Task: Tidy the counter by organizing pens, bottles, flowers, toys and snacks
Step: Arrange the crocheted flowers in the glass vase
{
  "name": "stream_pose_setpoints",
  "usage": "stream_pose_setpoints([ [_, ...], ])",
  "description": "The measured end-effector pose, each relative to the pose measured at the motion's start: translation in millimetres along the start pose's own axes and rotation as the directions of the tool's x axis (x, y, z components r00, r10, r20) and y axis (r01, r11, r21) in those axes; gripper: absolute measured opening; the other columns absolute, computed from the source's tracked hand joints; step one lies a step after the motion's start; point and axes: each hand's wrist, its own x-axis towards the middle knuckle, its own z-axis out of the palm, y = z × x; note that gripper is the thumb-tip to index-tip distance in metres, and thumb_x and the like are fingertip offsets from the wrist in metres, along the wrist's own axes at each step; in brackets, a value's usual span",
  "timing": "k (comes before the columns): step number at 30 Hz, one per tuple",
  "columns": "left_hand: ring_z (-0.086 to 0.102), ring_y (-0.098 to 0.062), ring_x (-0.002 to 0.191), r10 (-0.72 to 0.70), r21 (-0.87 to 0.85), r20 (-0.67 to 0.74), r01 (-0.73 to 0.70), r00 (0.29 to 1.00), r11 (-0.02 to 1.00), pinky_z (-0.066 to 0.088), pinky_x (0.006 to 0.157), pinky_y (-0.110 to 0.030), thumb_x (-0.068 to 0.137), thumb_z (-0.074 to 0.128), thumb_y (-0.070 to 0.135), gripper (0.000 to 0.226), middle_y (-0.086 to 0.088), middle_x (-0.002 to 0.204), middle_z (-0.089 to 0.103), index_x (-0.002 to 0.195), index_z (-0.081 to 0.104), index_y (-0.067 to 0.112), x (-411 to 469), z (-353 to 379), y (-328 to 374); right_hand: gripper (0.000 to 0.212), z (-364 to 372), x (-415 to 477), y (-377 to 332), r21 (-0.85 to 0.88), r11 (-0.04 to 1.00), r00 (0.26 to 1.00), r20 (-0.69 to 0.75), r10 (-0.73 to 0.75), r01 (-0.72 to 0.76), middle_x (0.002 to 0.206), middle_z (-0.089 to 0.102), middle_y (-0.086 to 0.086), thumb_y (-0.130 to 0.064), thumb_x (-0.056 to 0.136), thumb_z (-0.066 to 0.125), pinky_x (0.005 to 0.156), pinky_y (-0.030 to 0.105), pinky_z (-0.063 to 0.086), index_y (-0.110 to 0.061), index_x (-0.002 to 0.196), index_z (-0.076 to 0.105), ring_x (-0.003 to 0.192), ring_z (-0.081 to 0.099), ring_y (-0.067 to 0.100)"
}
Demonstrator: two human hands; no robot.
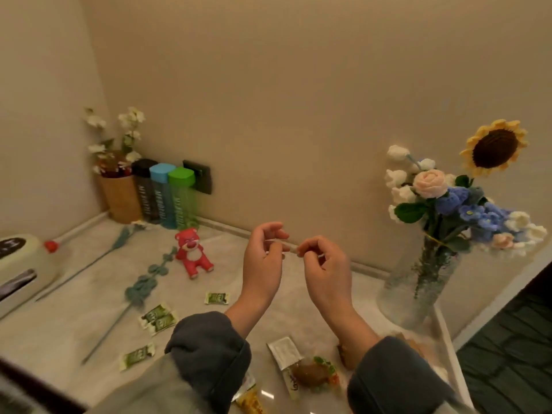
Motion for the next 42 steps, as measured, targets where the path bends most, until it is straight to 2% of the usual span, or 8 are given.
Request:
stream_pose_setpoints([
  [7,0.065,-0.007,0.079,-0.100,0.130,-0.149,0.120,0.984,0.984,0.052,0.071,-0.024,0.088,0.045,-0.001,0.035,0.004,0.096,0.065,0.102,0.059,0.028,23.7,-99.6,-29.9,0.032,99.8,-2.1,-6.9,0.087,0.992,0.976,0.206,0.070,-0.090,0.077,0.066,-0.015,-0.006,0.081,0.052,0.061,0.015,0.042,-0.036,0.077,0.062,0.076,0.060,0.002],
  [13,0.065,-0.008,0.081,-0.208,0.211,-0.268,0.268,0.941,0.940,0.049,0.068,-0.020,0.087,0.048,0.001,0.032,0.010,0.094,0.068,0.097,0.060,0.030,44.2,-187.2,-58.1,0.027,188.7,-2.6,-14.4,0.078,0.974,0.906,0.388,0.169,-0.215,0.081,0.066,-0.016,-0.010,0.082,0.055,0.069,0.028,0.050,-0.035,0.080,0.064,0.078,0.061,0.002],
  [19,0.063,-0.012,0.086,-0.281,0.303,-0.316,0.377,0.906,0.876,0.049,0.073,-0.023,0.088,0.046,-0.001,0.035,0.006,0.095,0.066,0.092,0.057,0.031,70.4,-269.4,-86.8,0.020,267.5,-1.0,-13.9,-0.119,0.963,0.803,0.532,0.268,-0.242,0.093,0.062,-0.017,-0.021,0.088,0.057,0.075,0.027,0.048,-0.032,0.101,0.065,0.087,0.059,0.006],
  [25,0.059,-0.008,0.097,-0.334,0.386,-0.321,0.445,0.886,0.808,0.046,0.085,-0.024,0.088,0.050,0.002,0.031,0.005,0.103,0.065,0.098,0.058,0.029,95.1,-325.7,-112.0,0.023,322.2,-1.3,-8.9,-0.375,0.897,0.721,0.552,0.418,-0.233,0.087,0.063,-0.009,-0.037,0.089,0.054,0.064,0.029,0.048,-0.031,0.112,0.054,0.080,0.061,0.010],
  [31,0.040,-0.014,0.122,-0.201,0.722,-0.263,0.330,0.944,0.607,0.033,0.101,-0.029,0.087,0.053,0.011,0.034,0.010,0.121,0.052,0.113,0.057,0.033,115.2,-371.9,-124.1,0.039,358.6,2.5,-3.7,-0.566,0.803,0.672,0.522,0.525,-0.188,0.092,0.058,-0.004,-0.058,0.087,0.053,0.057,0.031,0.044,-0.023,0.102,0.044,0.079,0.057,0.013],
  [35,0.033,-0.020,0.131,-0.264,0.849,-0.210,0.309,0.942,0.428,0.028,0.108,-0.034,0.089,0.051,0.015,0.047,0.001,0.139,0.045,0.134,0.043,0.025,128.4,-388.5,-132.2,0.047,374.7,7.4,-6.0,-0.589,0.788,0.692,0.493,0.526,-0.180,0.097,0.061,-0.001,-0.059,0.087,0.055,0.073,0.039,0.055,-0.020,0.110,0.045,0.088,0.062,0.019],
  [39,0.041,-0.021,0.125,-0.219,0.940,-0.170,0.225,0.961,0.257,0.034,0.102,-0.033,0.091,0.049,0.017,0.052,0.000,0.138,0.044,0.141,0.035,0.024,136.0,-397.3,-141.4,0.037,383.8,11.5,-7.6,-0.607,0.777,0.692,0.490,0.529,-0.164,0.090,0.063,-0.003,-0.052,0.087,0.059,0.071,0.040,0.056,-0.021,0.104,0.050,0.083,0.062,0.016],
  [42,0.049,-0.020,0.116,-0.200,0.954,-0.140,0.186,0.970,0.237,0.038,0.095,-0.032,0.094,0.046,0.016,0.048,0.000,0.131,0.048,0.140,0.035,0.024,141.9,-396.8,-142.8,0.032,386.6,14.4,-8.3,-0.606,0.775,0.688,0.486,0.539,-0.179,0.086,0.064,-0.004,-0.050,0.085,0.061,0.070,0.038,0.055,-0.021,0.097,0.055,0.081,0.062,0.015],
])
